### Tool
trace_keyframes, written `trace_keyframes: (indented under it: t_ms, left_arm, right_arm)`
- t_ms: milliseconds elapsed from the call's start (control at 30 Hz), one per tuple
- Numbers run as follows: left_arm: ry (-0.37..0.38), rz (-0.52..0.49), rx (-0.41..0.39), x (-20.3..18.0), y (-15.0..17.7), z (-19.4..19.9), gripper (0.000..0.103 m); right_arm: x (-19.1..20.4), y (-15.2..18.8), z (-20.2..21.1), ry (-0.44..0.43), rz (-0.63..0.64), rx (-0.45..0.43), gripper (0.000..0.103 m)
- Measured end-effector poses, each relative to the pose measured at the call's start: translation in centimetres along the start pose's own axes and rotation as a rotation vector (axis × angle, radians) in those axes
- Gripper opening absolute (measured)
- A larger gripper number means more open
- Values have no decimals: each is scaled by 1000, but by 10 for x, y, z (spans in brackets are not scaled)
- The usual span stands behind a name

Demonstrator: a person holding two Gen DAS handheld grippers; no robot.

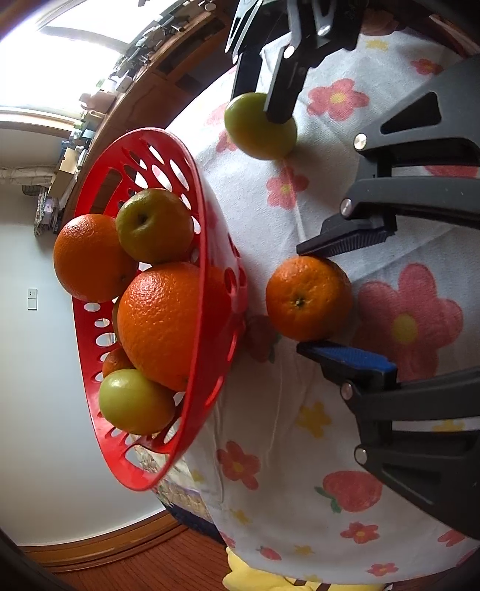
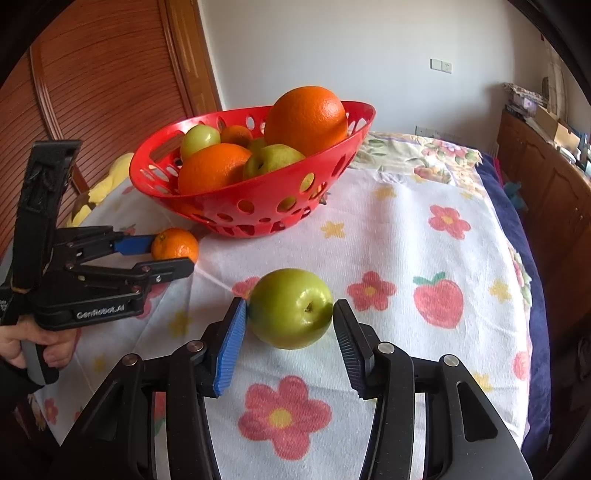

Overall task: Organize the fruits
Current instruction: 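Close the right tool on the green apple while the left tool grasps the tangerine, then lift the tangerine with the left tool while the right tool lifts the green apple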

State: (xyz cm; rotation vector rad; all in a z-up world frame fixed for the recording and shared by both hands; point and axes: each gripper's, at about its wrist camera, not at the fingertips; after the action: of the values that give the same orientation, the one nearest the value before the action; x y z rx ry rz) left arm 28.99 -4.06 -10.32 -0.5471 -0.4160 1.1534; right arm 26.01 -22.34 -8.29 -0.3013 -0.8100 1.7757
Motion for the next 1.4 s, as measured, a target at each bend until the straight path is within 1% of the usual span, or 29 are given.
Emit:
trace_keyframes:
  t_ms: [100, 167, 267, 433, 633, 833, 1033, 1267, 1333, 1367, 1400]
  left_arm:
    - [5, -3, -15, 0, 5, 9, 43]
    - [4, -3, -29, 1, 8, 19, 43]
    - [2, 0, -50, 3, 12, 35, 43]
    - [-14, 6, -88, 11, 15, 60, 43]
    - [-22, 4, -141, 19, 5, 84, 43]
    - [-30, 2, -186, 23, -5, 101, 43]
    - [-33, -5, -210, 27, -15, 106, 43]
    - [-28, -10, -239, 30, -31, 106, 43]
    - [-27, -11, -242, 30, -35, 104, 43]
    - [-26, -10, -242, 31, -37, 102, 43]
    - [-23, -8, -242, 32, -39, 100, 43]
  right_arm:
    - [-1, -3, -6, 9, -4, 8, 54]
    - [-5, -4, -10, 13, -17, 11, 54]
    - [-12, -4, -10, -11, -54, -2, 54]
    - [-11, -1, -7, -10, -49, -5, 54]
    - [-10, -2, -8, -7, -54, -7, 54]
    - [-6, 0, -6, 12, -21, -10, 53]
    - [-6, -3, 12, -1, -26, -44, 53]
    - [-1, -24, 44, -15, -5, -115, 50]
    - [1, -32, 51, -20, 6, -135, 47]
    - [3, -38, 55, -23, 12, -149, 30]
    - [4, -42, 58, -29, 16, -160, 21]
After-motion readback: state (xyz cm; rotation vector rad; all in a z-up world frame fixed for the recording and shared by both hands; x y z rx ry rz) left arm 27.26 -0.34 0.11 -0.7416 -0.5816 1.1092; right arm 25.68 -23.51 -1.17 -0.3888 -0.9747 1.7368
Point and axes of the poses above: each gripper's, at about its wrist camera, not at the fingertips, and z roughly against the way its jaws point, x to its left, y to its underside, and after that the axes turned 8 degrees about -z, right-handed
